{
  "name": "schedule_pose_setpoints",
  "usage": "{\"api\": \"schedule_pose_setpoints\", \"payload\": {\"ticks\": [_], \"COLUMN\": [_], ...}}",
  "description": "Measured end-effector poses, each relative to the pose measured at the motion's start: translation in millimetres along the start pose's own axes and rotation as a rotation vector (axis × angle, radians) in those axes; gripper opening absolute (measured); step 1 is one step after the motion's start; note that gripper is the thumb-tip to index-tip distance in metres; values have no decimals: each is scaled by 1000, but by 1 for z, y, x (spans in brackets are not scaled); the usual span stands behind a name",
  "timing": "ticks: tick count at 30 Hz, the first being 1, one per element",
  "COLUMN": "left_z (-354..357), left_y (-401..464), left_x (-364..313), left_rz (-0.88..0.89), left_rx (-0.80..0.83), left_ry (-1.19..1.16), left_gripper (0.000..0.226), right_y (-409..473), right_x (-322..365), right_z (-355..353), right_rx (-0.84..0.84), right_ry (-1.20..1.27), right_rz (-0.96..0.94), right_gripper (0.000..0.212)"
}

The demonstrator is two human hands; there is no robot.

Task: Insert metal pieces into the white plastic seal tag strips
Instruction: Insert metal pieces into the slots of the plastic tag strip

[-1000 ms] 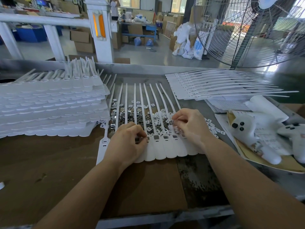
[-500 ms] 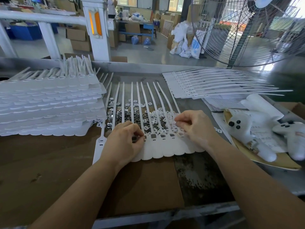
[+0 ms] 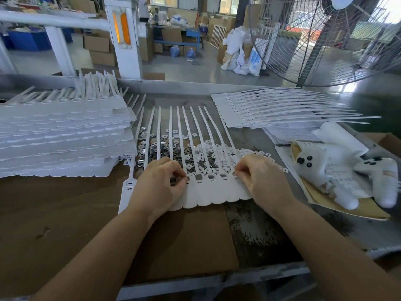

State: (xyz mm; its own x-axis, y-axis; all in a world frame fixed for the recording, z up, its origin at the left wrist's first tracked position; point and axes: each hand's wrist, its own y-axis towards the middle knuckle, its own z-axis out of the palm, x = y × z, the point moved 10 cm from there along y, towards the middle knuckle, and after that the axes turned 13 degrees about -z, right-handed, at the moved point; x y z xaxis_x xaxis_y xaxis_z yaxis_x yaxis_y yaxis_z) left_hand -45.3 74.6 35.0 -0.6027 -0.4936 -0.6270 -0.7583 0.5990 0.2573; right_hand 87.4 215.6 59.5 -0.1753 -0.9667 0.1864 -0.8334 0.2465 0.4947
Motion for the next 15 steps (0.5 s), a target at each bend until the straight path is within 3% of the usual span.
{"api": "schedule_pose_setpoints", "payload": {"ticks": [12,15], "left_z": [1,1], "left_y": [0,0], "left_x": [0,1], "left_rz": [4,-2], "left_rx": [10,13], "left_ry": [8,2], "left_gripper": [9,10], "right_y": [-6,-6], "right_x": [17,10], "right_z": [3,-1], "right_rx": [65,37], "right_ry": [-120,-33], "right_rz": [-133,-80], "right_gripper": [9,16]}}
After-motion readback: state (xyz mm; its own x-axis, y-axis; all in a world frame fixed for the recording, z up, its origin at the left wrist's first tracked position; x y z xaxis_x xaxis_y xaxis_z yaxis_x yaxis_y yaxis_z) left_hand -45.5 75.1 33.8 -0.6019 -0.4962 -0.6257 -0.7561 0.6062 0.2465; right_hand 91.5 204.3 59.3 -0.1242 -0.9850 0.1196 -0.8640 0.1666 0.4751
